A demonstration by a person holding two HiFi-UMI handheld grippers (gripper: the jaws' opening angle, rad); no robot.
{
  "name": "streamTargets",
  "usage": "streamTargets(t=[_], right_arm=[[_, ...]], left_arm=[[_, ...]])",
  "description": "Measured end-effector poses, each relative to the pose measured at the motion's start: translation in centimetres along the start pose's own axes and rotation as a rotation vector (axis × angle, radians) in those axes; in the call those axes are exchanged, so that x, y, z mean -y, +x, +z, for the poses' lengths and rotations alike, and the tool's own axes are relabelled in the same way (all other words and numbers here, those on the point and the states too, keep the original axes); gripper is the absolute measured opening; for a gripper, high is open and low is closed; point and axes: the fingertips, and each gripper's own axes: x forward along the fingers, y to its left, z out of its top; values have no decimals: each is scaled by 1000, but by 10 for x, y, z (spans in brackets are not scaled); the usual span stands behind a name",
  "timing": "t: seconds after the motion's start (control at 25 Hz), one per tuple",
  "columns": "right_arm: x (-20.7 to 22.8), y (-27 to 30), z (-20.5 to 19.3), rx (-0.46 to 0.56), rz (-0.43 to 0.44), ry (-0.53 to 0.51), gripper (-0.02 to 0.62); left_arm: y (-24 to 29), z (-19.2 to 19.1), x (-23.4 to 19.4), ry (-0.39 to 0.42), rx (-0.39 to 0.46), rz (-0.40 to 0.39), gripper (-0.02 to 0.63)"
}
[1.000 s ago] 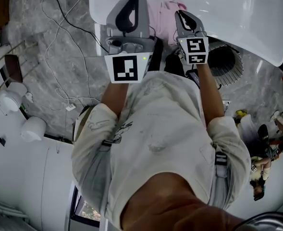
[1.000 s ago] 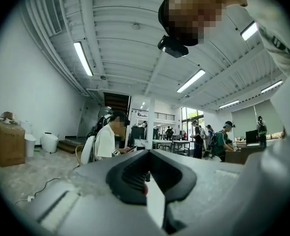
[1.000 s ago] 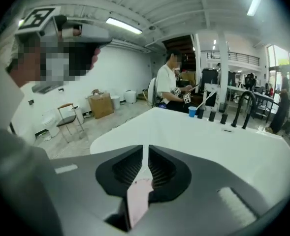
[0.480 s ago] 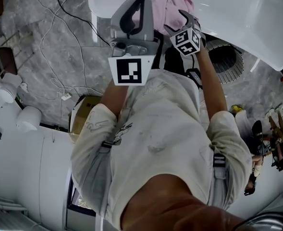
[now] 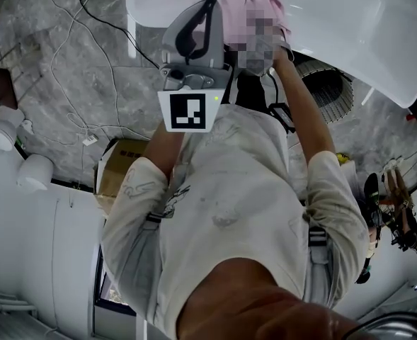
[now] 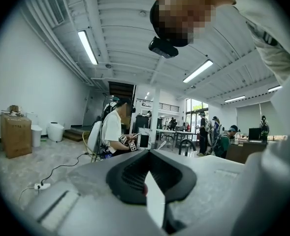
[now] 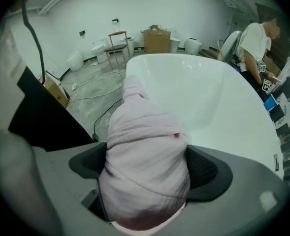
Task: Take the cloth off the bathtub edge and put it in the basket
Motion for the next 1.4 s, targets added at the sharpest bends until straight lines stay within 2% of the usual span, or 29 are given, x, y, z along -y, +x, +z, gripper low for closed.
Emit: streamTargets(t=[0.32,0.44,0.64,0.96,1.04,1.24,1.4], right_arm=[[-8,22,-14,-67,117,78,495],[-10,20,-17,-70,116,62,442],[-14,6,-13,-58,59,8,330],[-14,-25,-7,-5,21,87,186],[-16,-33,-8,13,20,128,175],[-7,-68,4,127,21,325,163],[-8,-99,11,223,-7,397,163]], left_arm=[[-4,0,-12,-10,-2,34,0],[-7,0,-12,-6,1,35,0],[-10,8,-15,-20,10,47,0],[-12,24,-5,-14,41,28,0],[-13,28,-1,-11,48,23,0],[-18,40,10,6,59,6,0],[-22,51,22,19,83,-1,0]])
